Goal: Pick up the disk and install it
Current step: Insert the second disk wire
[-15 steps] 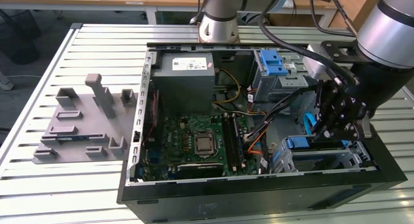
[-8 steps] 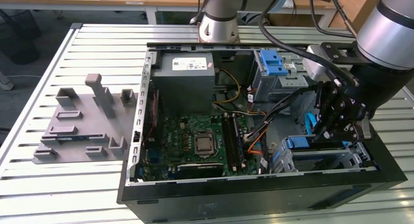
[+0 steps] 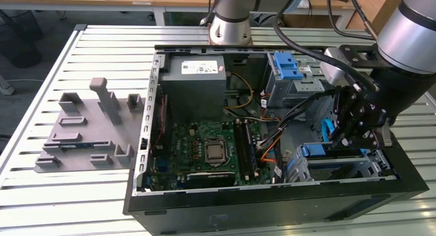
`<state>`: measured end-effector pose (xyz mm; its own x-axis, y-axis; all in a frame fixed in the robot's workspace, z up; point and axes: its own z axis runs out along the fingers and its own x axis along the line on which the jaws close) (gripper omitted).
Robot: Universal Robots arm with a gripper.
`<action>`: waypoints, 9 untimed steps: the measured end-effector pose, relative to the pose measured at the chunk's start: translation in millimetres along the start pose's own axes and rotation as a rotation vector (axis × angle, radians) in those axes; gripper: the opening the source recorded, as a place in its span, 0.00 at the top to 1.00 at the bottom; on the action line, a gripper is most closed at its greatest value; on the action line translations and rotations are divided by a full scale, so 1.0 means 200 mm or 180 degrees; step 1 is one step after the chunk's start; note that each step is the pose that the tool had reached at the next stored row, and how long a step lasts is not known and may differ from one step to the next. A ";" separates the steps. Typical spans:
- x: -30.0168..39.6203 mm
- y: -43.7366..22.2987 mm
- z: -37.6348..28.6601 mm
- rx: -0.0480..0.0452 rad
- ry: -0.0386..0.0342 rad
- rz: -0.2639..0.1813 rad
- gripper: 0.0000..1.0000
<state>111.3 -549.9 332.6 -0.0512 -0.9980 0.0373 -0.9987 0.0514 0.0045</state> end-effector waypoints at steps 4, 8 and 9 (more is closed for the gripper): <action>0.000 0.000 0.001 -0.0001 -0.0020 0.0000 0.76; 0.000 -0.001 0.002 -0.0001 -0.0022 0.0000 0.76; 0.000 -0.002 0.001 -0.0001 -0.0021 0.0000 0.76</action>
<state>111.6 -549.9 332.3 -0.0512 -0.9982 0.0306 -0.9987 0.0514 0.0049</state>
